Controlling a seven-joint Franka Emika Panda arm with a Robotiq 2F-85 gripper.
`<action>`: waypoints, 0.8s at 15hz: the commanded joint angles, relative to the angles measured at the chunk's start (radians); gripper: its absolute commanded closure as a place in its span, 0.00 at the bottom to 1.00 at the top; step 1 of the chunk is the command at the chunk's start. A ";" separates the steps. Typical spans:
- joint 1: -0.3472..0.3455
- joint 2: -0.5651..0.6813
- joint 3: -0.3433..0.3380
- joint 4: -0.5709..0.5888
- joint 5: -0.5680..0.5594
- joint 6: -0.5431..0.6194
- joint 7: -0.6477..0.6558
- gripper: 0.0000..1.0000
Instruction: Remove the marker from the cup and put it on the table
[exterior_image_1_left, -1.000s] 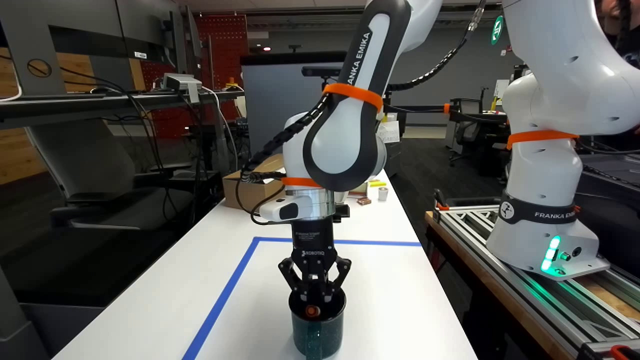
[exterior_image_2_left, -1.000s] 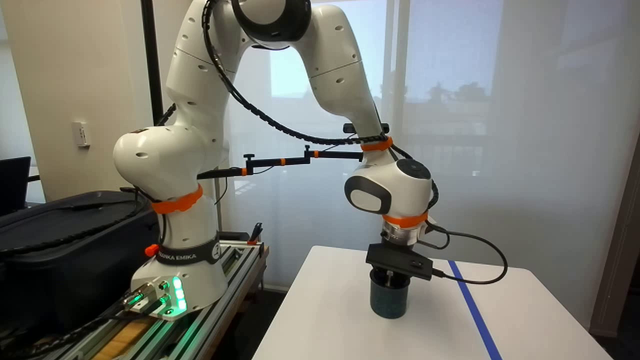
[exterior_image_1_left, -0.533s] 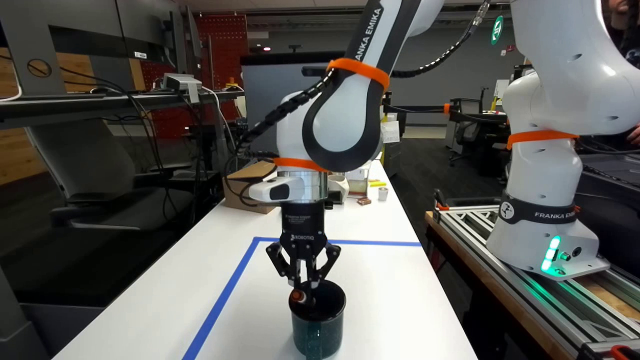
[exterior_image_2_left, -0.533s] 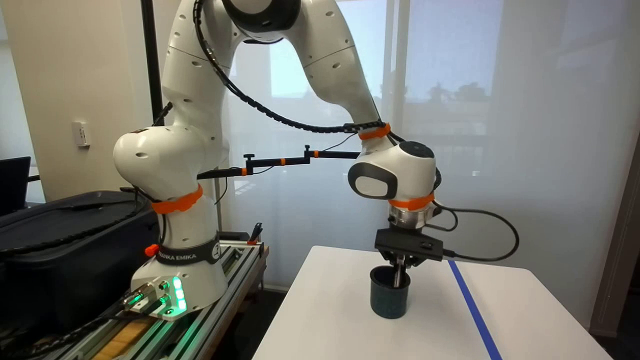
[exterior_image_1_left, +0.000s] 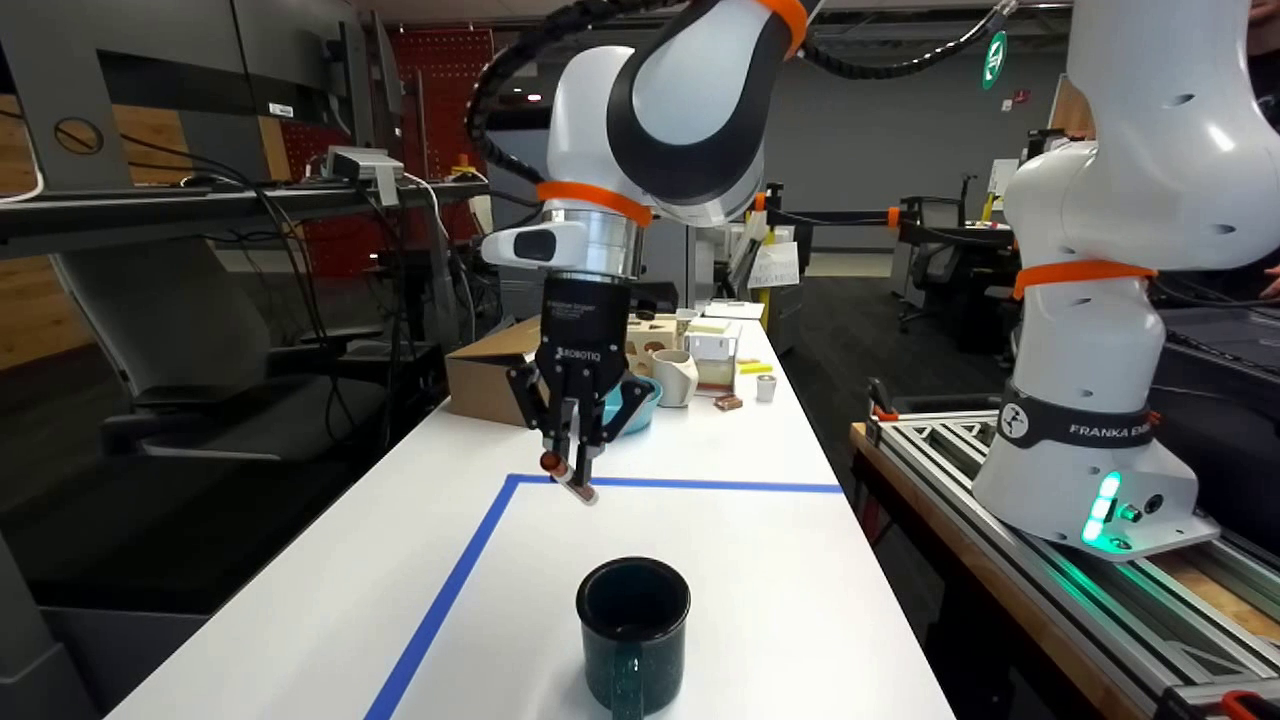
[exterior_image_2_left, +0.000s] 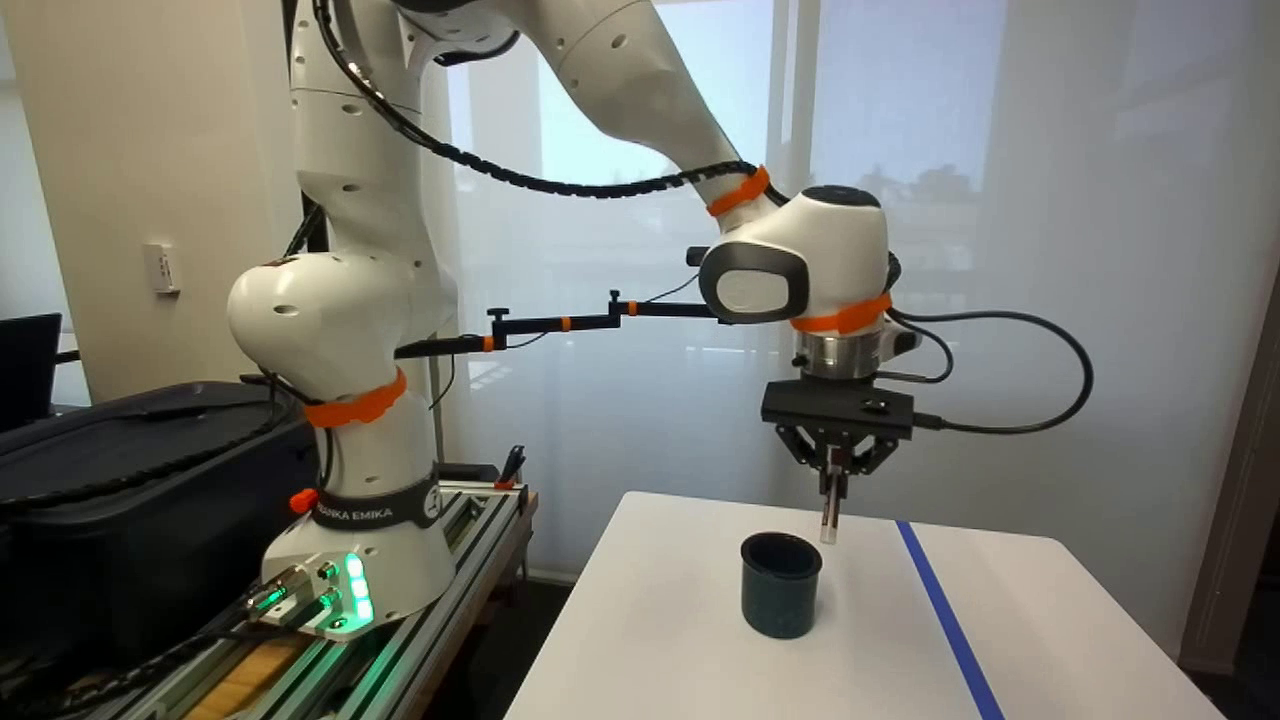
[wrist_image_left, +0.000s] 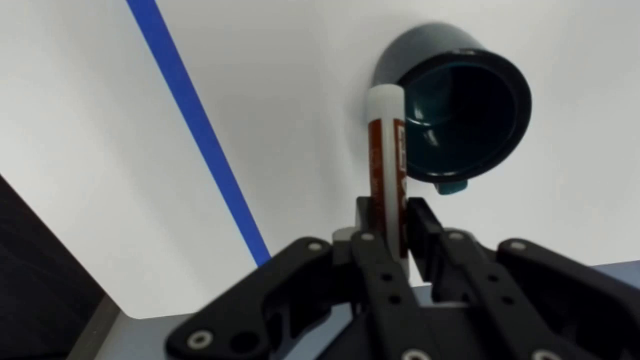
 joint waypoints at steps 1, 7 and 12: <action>0.015 -0.019 -0.109 -0.026 -0.153 0.043 0.124 0.95; 0.003 0.158 -0.191 -0.016 -0.293 0.190 0.233 0.95; 0.000 0.315 -0.204 0.009 -0.412 0.329 0.330 0.95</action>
